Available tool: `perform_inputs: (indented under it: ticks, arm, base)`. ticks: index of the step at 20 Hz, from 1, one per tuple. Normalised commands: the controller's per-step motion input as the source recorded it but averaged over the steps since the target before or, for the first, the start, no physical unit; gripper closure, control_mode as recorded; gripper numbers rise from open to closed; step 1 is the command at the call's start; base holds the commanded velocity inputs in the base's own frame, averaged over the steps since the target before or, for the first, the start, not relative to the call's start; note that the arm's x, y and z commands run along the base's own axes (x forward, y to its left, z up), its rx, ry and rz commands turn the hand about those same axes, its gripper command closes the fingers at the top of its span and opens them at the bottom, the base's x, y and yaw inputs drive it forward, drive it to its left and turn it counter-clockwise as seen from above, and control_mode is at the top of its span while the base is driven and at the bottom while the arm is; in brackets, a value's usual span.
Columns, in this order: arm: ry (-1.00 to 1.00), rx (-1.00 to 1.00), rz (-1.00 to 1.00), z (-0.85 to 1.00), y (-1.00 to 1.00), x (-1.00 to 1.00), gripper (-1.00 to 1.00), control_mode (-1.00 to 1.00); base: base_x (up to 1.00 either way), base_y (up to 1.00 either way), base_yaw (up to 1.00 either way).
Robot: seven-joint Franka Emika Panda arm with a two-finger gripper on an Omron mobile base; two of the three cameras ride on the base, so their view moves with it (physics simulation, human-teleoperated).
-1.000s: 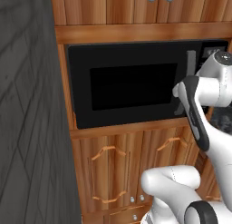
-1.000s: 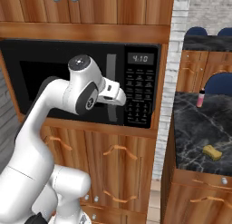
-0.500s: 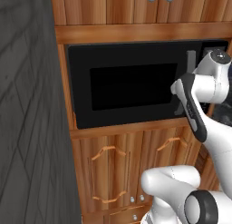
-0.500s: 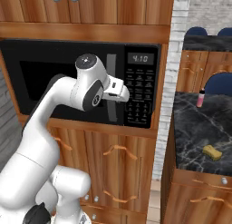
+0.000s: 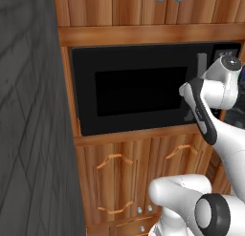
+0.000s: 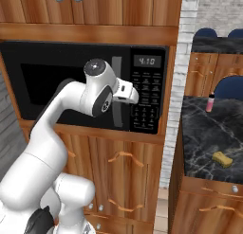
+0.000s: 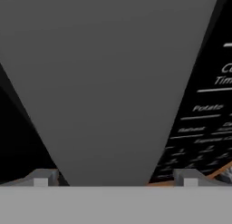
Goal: Place the sponge inside the microwave to prepare for sanitizing.
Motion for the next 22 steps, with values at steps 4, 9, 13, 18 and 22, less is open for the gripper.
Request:
perform_inputs:
  ticks: [4, 9, 13, 18, 22]
  arm:
    - [-0.04, 0.0, 0.0, -0.08, 0.0, 0.2, -1.0, -1.0]
    - [-0.01, 0.02, 0.03, -0.15, 0.0, 0.31, 1.0, -1.0]
    - [0.0, 0.05, 0.04, -0.24, 0.0, 0.28, 1.0, -1.0]
    - [0.0, 0.0, 0.01, 0.0, 0.0, 0.02, 1.0, -1.0]
    - [-0.01, -0.01, -0.04, 0.0, 0.03, -0.43, 1.0, -1.0]
  base:
    - [0.0, 0.0, 0.0]
    - [0.0, 0.0, 0.0]
    - [0.0, 0.0, 0.0]
    - [0.0, 0.0, 0.0]
    - [0.0, 0.0, 0.0]
